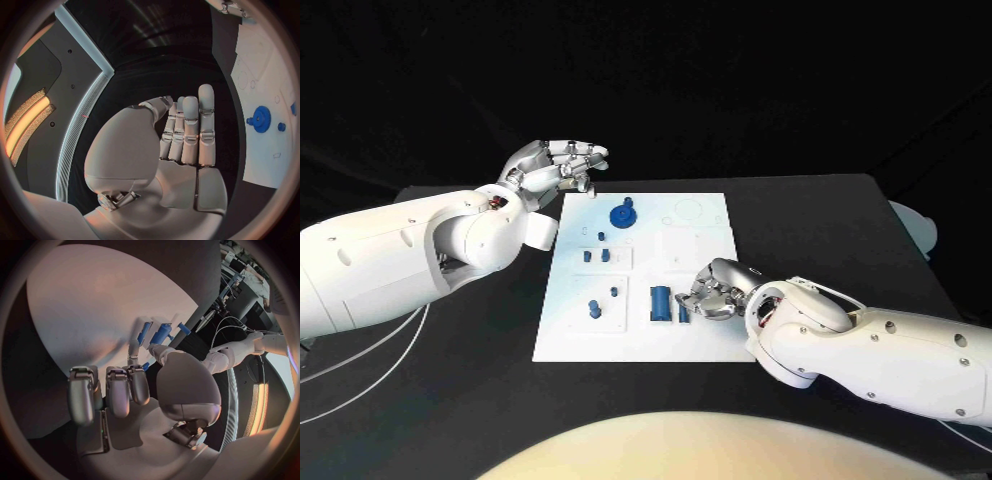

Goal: Assemble the parts on the task board

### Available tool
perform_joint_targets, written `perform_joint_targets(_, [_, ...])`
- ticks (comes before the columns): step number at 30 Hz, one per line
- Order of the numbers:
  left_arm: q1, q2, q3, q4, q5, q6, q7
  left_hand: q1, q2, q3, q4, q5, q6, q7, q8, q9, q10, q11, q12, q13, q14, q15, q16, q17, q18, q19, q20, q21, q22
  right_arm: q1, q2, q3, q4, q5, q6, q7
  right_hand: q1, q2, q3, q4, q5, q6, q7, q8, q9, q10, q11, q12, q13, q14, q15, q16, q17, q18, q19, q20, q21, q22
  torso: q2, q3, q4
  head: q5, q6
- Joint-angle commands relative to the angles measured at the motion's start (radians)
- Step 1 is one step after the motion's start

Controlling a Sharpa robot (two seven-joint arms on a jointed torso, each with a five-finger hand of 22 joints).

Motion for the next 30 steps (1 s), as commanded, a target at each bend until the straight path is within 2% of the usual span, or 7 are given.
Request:
perform_joint_targets(1, [0.001,0.001,0.001,0.002,0.003,0.015,0.006,-0.001,0.012,0.002,0.003,0.006,-0.006,0.000,0.006,0.001,-0.004,-0.001,0.004,0.001,-0.008,-0.002,-0.001,-0.001,0.006,0.008,0.000,-0.007,-0.001,-0.001,-0.003,0.000,0.001,-0.029,0.022,-0.007,0.031,0.000,-0.002,-0.011,0.005,0.003,0.000,0.005,0.000,0.040,-0.007,0.006,0.178,0.100,-0.008,0.001,0.227,-0.010,0.088,-0.007,0.004,0.240,0.000,0.0004,-0.0003,0.001,0.000])
perform_joint_targets(14, [0.001,0.001,0.001,0.002,0.003,0.015,0.007,-0.001,0.012,0.002,0.003,0.006,-0.006,0.000,0.006,0.001,-0.004,-0.001,0.004,0.001,-0.008,-0.002,-0.001,-0.001,0.006,0.008,0.000,-0.007,-0.001,-0.001,-0.014,0.000,0.008,-0.046,-0.009,0.019,0.088,-0.001,-0.002,-0.026,-0.052,0.001,-0.002,0.008,0.000,0.039,-0.010,0.005,0.178,0.100,-0.010,0.001,0.226,-0.010,0.088,-0.009,0.004,0.240,-0.001,0.0004,0.0002,-0.002,0.000])
perform_joint_targets(21, [0.001,0.002,0.001,0.000,0.003,0.011,0.014,-0.002,0.013,0.001,0.004,0.005,-0.006,0.000,0.007,0.002,-0.006,-0.001,0.007,0.002,-0.009,-0.001,0.000,-0.002,0.006,0.008,0.001,-0.009,-0.002,0.020,-0.067,0.000,0.011,0.118,-0.134,0.317,0.145,-0.006,0.005,-0.038,-0.047,-0.060,0.024,-0.039,-0.023,0.016,0.011,-0.030,0.154,0.095,0.005,-0.007,0.207,0.000,0.074,0.000,-0.043,0.222,-0.005,-0.0029,-0.0024,-0.004,0.000])
perform_joint_targets(25, [0.001,0.004,0.000,-0.006,0.004,0.002,0.021,-0.011,0.009,-0.004,0.010,0.003,-0.007,-0.001,0.008,0.002,-0.007,0.000,0.009,0.003,-0.010,0.000,0.000,-0.003,0.006,0.008,0.002,-0.011,-0.003,0.058,-0.097,0.000,-0.014,0.350,-0.158,0.560,0.186,-0.005,0.014,-0.055,-0.046,-0.087,0.042,-0.071,-0.039,-0.027,0.027,-0.094,0.110,0.081,0.019,-0.033,0.150,0.020,0.045,0.012,-0.142,0.182,-0.009,-0.0066,-0.0063,-0.007,0.000])
perform_joint_targets(27, [0.000,0.008,0.000,-0.013,0.005,-0.006,0.025,-0.030,-0.001,-0.017,0.023,0.000,-0.013,-0.001,0.007,0.001,-0.011,0.001,0.010,0.003,-0.015,0.002,-0.001,-0.004,0.005,0.005,0.004,-0.018,-0.006,0.078,-0.104,0.000,-0.043,0.484,-0.149,0.670,0.239,-0.004,0.030,-0.082,-0.053,-0.120,0.069,-0.109,-0.056,-0.159,0.050,-0.287,-0.021,0.038,0.039,-0.108,0.017,0.065,-0.036,0.028,-0.380,0.081,-0.016,-0.0105,-0.0093,-0.008,0.000])
perform_joint_targets(29, [0.000,0.015,-0.001,-0.025,0.007,-0.020,0.030,-0.038,-0.007,-0.024,0.030,-0.001,-0.016,-0.001,0.006,0.000,-0.013,0.001,0.011,0.003,-0.020,0.003,-0.003,-0.006,0.005,0.001,0.006,-0.023,-0.009,0.099,-0.105,0.001,-0.085,0.632,-0.132,0.766,0.247,-0.006,0.031,-0.086,-0.054,-0.126,0.073,-0.116,-0.059,-0.202,0.053,-0.353,-0.068,0.019,0.042,-0.142,-0.036,0.078,-0.062,0.034,-0.457,0.046,-0.022,-0.0132,-0.0113,-0.010,0.012])
perform_joint_targets(30, [0.000,0.018,-0.001,-0.030,0.009,-0.025,0.032,-0.049,-0.016,-0.034,0.040,-0.002,-0.020,0.000,0.005,0.000,-0.015,0.000,0.011,0.002,-0.039,0.008,-0.017,-0.012,0.005,-0.011,0.008,-0.037,-0.016,0.104,-0.103,0.001,-0.100,0.674,-0.126,0.790,0.261,-0.009,0.039,-0.092,-0.062,-0.145,0.086,-0.132,-0.065,-0.329,0.066,-0.526,-0.183,-0.044,0.051,-0.238,-0.174,0.113,-0.147,0.043,-0.675,-0.051,-0.024,-0.0143,-0.0116,-0.010,0.017])
